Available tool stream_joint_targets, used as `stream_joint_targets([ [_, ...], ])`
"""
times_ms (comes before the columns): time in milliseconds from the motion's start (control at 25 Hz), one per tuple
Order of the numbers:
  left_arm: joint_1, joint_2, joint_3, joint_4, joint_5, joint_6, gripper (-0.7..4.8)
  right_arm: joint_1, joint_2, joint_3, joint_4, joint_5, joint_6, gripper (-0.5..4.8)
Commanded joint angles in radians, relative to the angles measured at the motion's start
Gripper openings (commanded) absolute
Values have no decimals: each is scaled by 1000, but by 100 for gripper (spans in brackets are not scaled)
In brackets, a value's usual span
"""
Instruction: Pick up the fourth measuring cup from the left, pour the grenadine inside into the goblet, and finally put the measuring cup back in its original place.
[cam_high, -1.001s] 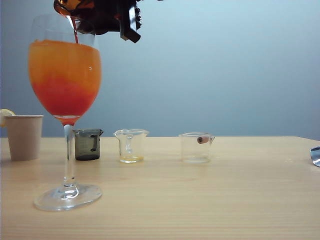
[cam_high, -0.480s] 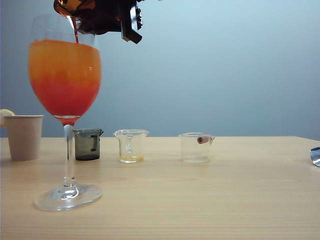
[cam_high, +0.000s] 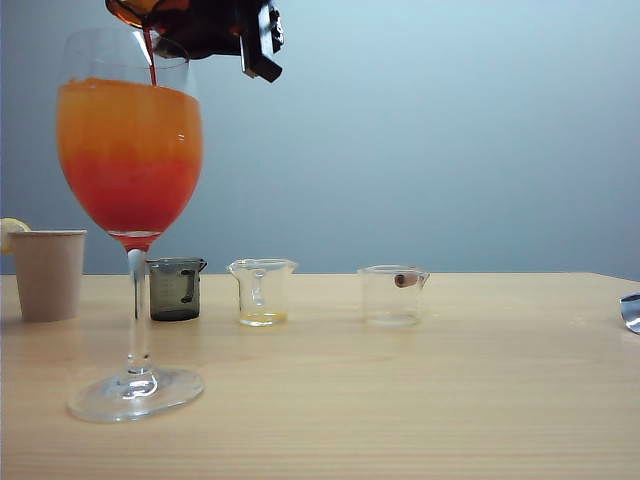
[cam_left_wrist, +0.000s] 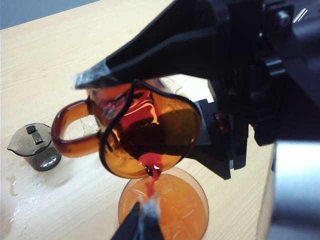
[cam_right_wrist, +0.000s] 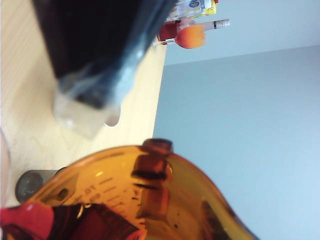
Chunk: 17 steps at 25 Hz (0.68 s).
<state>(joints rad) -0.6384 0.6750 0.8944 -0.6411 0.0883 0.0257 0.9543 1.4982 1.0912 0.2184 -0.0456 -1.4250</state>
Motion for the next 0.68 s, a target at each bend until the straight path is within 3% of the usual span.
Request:
stream_joint_targets([
  [40, 2, -2, 5, 6, 6, 1, -5, 11, -8, 8, 26, 2, -1, -1],
  [680, 2, -2, 5, 6, 6, 1, -5, 27, -7, 8, 26, 3, -50, -1],
])
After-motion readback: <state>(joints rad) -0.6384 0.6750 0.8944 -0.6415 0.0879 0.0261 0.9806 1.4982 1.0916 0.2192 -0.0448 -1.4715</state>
